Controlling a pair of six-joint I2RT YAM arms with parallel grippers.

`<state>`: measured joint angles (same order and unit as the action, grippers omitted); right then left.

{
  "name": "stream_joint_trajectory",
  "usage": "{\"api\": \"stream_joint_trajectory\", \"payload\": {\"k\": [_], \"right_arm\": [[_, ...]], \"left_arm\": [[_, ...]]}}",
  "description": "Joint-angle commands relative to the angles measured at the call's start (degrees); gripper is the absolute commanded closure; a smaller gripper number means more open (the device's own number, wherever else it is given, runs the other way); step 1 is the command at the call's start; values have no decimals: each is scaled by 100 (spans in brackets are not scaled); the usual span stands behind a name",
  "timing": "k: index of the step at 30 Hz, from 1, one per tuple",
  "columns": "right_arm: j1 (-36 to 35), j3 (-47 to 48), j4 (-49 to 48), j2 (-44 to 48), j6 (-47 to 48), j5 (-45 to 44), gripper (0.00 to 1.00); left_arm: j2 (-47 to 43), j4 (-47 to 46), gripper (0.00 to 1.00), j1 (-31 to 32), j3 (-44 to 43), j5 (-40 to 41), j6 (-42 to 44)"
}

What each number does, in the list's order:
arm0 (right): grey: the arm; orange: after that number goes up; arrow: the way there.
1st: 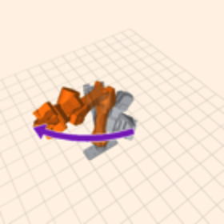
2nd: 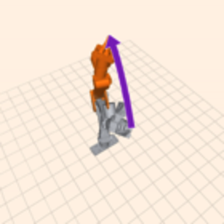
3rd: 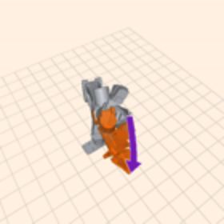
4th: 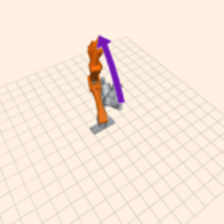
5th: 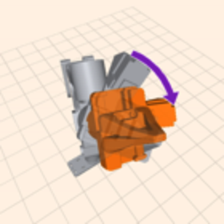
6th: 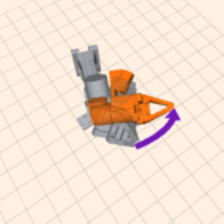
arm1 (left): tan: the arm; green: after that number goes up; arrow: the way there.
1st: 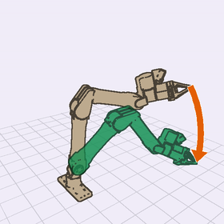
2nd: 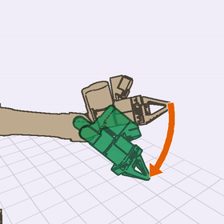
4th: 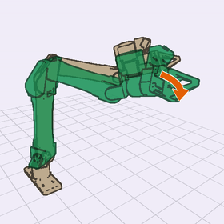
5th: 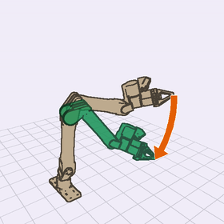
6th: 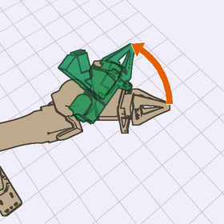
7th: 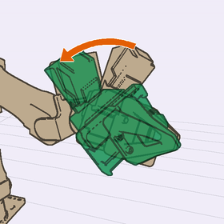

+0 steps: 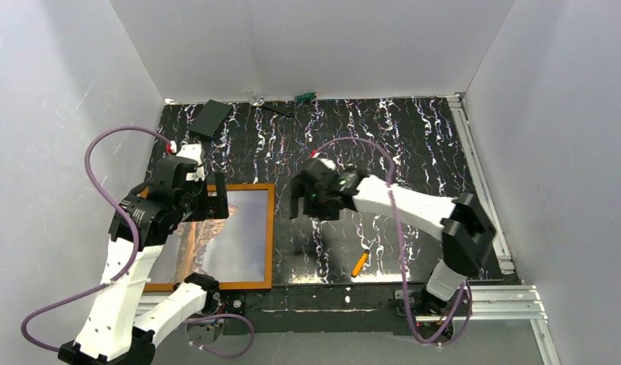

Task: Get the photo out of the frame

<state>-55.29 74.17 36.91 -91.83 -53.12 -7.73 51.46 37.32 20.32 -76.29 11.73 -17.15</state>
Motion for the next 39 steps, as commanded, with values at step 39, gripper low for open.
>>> {"api": "stream_joint_trajectory", "payload": {"k": [39], "right_arm": [[-1371,1692,-492,-2680,-656,171,41]], "left_arm": [[-973,1074,0,-36,1098,47,-980]]}}
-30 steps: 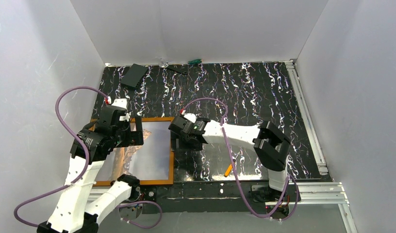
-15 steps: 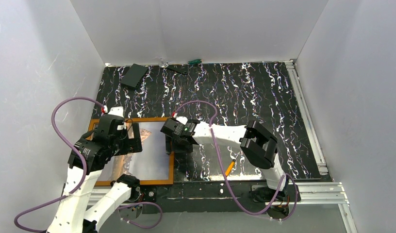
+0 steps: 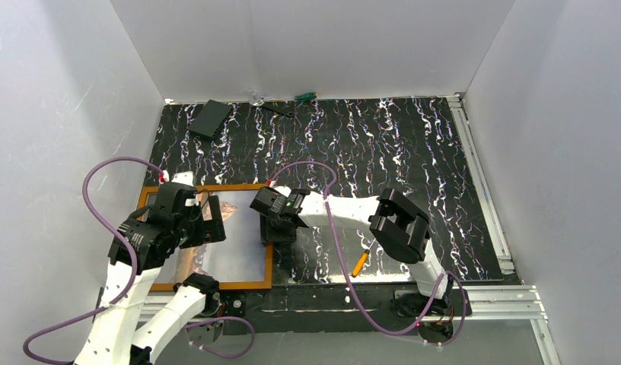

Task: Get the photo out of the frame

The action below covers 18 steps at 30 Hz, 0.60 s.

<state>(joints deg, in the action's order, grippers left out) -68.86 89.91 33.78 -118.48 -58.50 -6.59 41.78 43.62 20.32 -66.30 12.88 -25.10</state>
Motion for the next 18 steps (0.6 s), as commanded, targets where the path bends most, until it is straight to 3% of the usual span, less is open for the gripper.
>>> {"api": "stream_joint_trajectory", "payload": {"k": [1,6,10,18], "right_arm": [[-9,109,-179,-24,-136,61,42],[62,15,-245,-48,-217,241,46],[135,-3,-258,-143,-304,524,57],[389,-479,-518,179,-644,916,67]], "left_arm": [[-8,451,0,-36,120,-108,-244],[4,487,0,-36,200,-293,-450],[39,584,0,-32,132,-339,-557],[44,697,0,-36,14,-375,-869]]}}
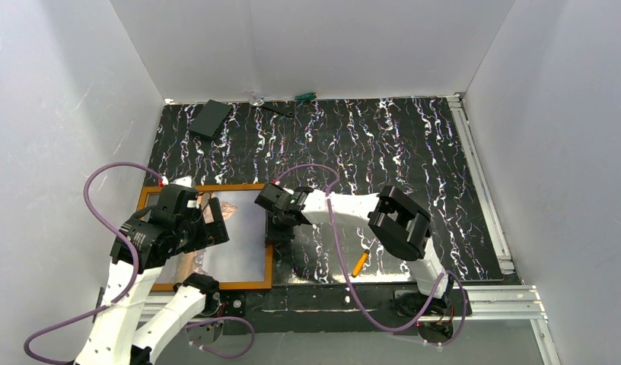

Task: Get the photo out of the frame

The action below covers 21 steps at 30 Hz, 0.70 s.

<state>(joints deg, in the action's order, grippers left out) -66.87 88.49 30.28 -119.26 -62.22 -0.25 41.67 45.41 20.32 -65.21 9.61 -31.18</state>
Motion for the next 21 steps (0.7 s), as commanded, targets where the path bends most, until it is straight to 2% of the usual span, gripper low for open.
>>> {"api": "stream_joint_trajectory", "payload": {"k": [1,5,8,10,11,12,15,16,19,21], "right_arm": [[260,-471,-270,303,-348,402,70],[433,-694,-413,399,-352,490,84],[538,-937,-378,591,-363,285,91],[596,-1112,-367,766,-314,95,90],[600,-1132,-398,827,-158,60,85],[597,-1068,-385,845,118,57,75],[358,-618,-196,739,647,-250,32],[282,-451,-69,659,669,-332,25],[149,-278,-68,492,590,-257,17],[147,-242,-157,355,491,-90,17]], "left_arm": [[71,534,0,-36,-78,-73,-358],[157,527,0,-36,8,-259,-653],[279,485,0,-36,49,-381,-780],[362,370,0,-36,119,-558,-829],[413,318,0,-36,148,-672,-819],[462,301,0,-36,146,-755,-793],[513,304,0,-33,77,-639,-682],[495,301,0,-35,52,-534,-627],[415,205,0,-35,-10,-275,-369],[387,182,0,-36,-50,-179,-232]]}}
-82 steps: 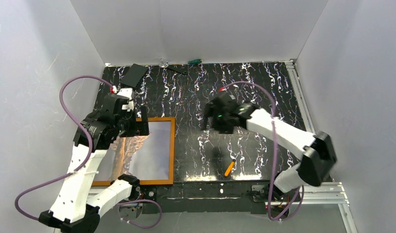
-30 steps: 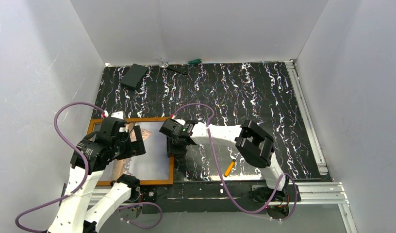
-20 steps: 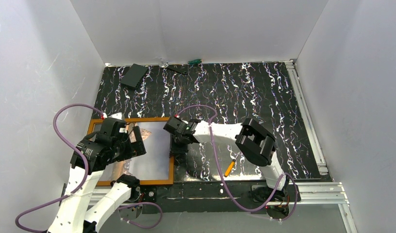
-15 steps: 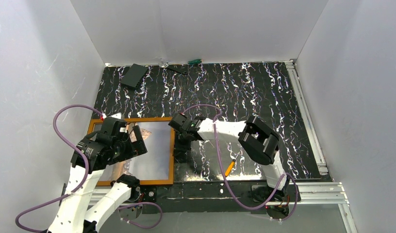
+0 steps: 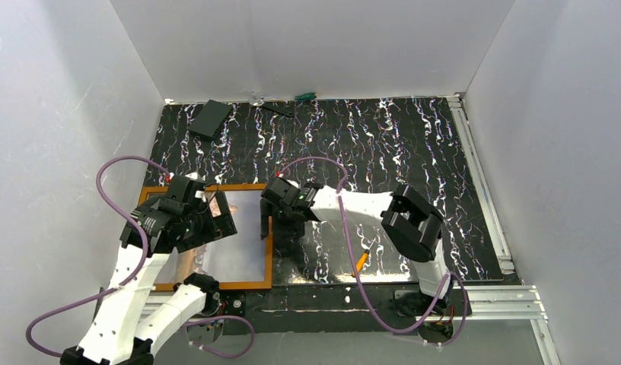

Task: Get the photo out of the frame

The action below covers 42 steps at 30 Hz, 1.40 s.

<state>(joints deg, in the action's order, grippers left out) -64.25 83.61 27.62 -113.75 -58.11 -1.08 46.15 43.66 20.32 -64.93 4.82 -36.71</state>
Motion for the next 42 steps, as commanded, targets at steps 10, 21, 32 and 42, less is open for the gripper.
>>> {"api": "stream_joint_trajectory", "payload": {"k": [10,21,32,42], "right_arm": [[-141,1018,929,-936,-233,-83,67],[555,-482,-61,34,-608,378,99],[2079,-2580,-968,1337,-1044,777,99],[2538,-2384,-501,1649,-547,1251,99]], "left_arm": [[-274,277,0,-32,21,345,551],[-231,39,0,-28,399,-299,169],[779,-1614,0,-32,1152,-2926,-799],[493,-2972,0,548,2670,-2714,-2285]]}}
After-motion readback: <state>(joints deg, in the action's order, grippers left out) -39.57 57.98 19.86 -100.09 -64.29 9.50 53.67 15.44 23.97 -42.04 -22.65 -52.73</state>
